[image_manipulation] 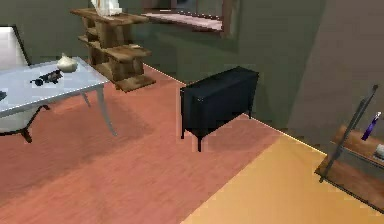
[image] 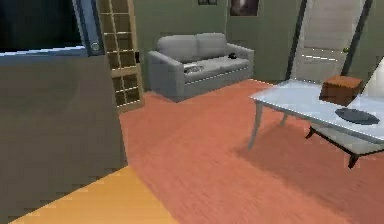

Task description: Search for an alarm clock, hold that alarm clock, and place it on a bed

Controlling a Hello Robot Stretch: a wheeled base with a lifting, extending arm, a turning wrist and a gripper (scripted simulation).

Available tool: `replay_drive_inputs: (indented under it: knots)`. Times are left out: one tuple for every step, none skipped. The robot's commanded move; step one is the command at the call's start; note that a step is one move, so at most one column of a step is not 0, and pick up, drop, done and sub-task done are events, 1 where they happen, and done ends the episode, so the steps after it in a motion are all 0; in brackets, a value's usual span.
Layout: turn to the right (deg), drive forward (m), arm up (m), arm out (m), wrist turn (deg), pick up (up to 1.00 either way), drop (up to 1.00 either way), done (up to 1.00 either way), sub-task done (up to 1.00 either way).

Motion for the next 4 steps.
replay_drive_inputs:
  knots:
    - [-3.0,0.0,0.0,0.0,0.0,0.0,0.0,0.0,0.0]
    - [0.0,1.0,0.0,0.0,0.0,0.0,0.0,0.0,0.0]
    - [0.0,0.2,0.0,0.0,0.0,0.0,0.0,0.0,0.0]
    - [-3.0,0.0,0.0,0.0,0.0,0.0,0.0,0.0,0.0]
